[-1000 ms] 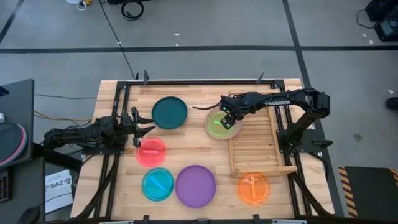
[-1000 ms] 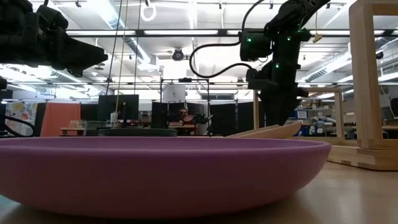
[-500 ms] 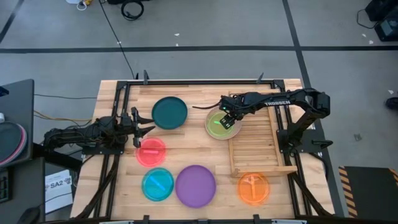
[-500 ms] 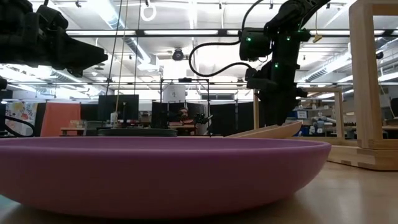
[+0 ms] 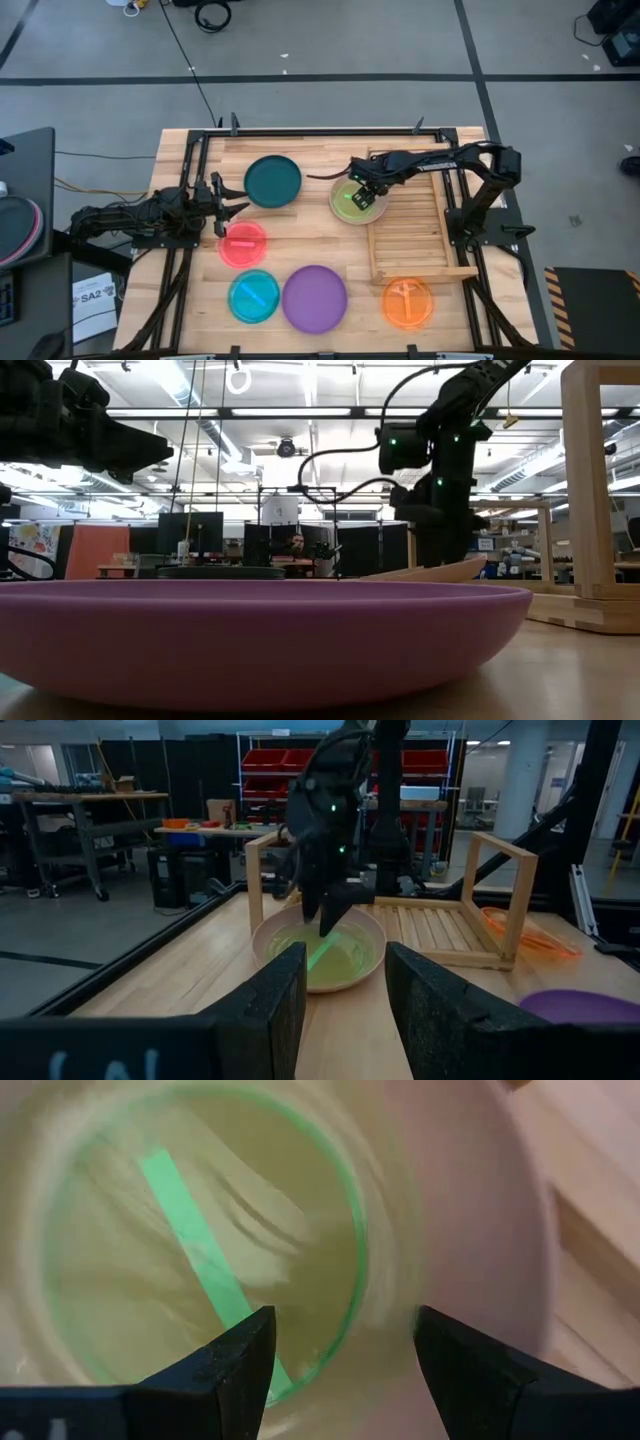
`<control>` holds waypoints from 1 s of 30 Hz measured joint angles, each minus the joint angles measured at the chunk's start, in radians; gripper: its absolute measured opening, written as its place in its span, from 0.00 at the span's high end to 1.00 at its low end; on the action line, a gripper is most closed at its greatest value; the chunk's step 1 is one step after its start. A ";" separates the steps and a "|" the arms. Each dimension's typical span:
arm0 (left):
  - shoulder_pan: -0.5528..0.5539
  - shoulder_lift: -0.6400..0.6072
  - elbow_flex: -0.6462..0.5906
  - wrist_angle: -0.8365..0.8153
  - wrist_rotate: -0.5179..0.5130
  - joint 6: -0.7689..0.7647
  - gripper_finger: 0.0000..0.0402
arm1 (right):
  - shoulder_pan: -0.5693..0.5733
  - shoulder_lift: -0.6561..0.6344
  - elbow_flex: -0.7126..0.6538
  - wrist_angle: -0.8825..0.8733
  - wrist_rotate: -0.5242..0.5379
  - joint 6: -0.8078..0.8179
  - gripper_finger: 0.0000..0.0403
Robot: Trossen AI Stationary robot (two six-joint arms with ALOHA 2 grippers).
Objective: Place and stack plates onto a shelf
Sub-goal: Put the green plate on the shelf
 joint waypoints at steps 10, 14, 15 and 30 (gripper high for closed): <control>0.000 0.000 0.000 0.000 0.000 0.000 0.64 | -0.005 0.016 0.003 0.012 -0.027 -0.001 0.43; 0.000 0.000 0.000 0.000 0.000 0.000 0.64 | -0.007 0.016 0.002 0.016 -0.028 -0.001 0.49; 0.000 0.000 0.000 0.000 0.000 0.000 0.64 | -0.007 0.016 0.002 0.016 -0.028 -0.001 0.51; 0.000 0.000 0.000 0.000 0.000 0.000 0.64 | -0.007 0.017 0.002 0.018 -0.028 0.000 0.74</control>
